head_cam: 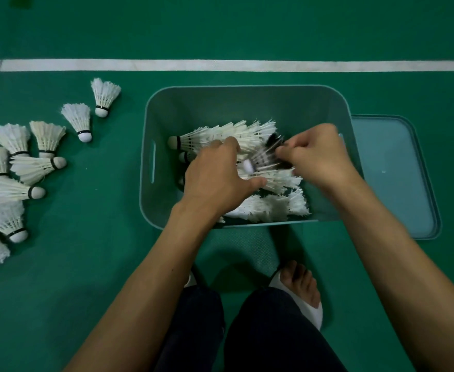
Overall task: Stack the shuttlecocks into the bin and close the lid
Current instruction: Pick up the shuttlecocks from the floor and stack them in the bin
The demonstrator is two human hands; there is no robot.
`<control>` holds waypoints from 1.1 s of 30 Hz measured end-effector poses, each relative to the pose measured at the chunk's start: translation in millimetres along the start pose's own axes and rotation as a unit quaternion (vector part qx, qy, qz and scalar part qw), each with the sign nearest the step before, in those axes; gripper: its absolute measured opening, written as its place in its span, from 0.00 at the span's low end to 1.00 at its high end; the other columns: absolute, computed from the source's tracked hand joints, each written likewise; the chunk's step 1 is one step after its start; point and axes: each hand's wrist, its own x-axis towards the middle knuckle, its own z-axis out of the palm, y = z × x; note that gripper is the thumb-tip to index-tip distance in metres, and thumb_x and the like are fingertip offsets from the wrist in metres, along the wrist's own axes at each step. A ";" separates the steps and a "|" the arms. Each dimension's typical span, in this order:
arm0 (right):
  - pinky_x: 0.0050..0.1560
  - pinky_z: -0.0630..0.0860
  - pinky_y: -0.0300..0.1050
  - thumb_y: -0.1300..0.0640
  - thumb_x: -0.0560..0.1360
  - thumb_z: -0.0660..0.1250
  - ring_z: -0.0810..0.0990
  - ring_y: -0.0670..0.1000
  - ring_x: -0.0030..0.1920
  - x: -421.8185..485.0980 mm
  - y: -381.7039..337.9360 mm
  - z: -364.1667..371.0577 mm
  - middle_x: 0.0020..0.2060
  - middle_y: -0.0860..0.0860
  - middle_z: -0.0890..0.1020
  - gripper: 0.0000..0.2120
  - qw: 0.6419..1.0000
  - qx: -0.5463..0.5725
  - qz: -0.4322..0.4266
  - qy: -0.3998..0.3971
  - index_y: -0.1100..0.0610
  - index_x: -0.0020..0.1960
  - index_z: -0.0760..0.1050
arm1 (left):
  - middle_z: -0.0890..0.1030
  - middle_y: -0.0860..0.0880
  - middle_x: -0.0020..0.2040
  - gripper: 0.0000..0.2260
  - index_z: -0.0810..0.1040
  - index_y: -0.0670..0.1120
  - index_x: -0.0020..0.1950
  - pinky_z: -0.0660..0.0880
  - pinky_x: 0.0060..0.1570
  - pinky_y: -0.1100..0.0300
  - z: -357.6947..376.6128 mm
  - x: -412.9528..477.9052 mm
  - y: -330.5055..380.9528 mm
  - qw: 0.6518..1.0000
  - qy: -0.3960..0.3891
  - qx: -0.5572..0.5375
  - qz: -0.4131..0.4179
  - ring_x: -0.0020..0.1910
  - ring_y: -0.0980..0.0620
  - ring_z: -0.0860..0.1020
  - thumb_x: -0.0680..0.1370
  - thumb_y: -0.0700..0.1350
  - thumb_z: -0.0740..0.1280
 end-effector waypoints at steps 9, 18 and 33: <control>0.40 0.70 0.45 0.66 0.77 0.65 0.78 0.60 0.41 21.1 -18.3 5.4 0.37 0.58 0.78 0.08 0.966 -0.186 -0.010 0.178 0.62 0.39 0.73 | 0.79 0.44 0.61 0.39 0.55 0.47 0.79 0.72 0.45 0.51 -4.4 0.0 -10.0 0.991 -0.034 -0.044 -0.118 0.50 0.43 0.76 0.76 0.54 0.74; 0.39 0.84 0.45 0.67 0.81 0.63 0.81 0.52 0.43 76.4 -4.1 29.5 0.47 0.56 0.80 0.10 0.933 0.290 0.211 0.015 0.66 0.62 0.75 | 0.75 0.42 0.71 0.39 0.55 0.50 0.79 0.75 0.58 0.47 -8.0 22.3 -30.8 0.985 -0.082 -0.029 -0.149 0.63 0.40 0.78 0.76 0.53 0.74; 0.47 0.76 0.49 0.51 0.82 0.61 0.75 0.55 0.45 50.9 -16.1 7.9 0.42 0.52 0.75 0.10 0.993 0.047 0.086 0.070 0.59 0.48 0.71 | 0.80 0.46 0.59 0.26 0.66 0.49 0.69 0.76 0.52 0.48 -36.0 3.7 -24.1 0.993 -0.028 -0.024 -0.112 0.56 0.41 0.79 0.77 0.54 0.73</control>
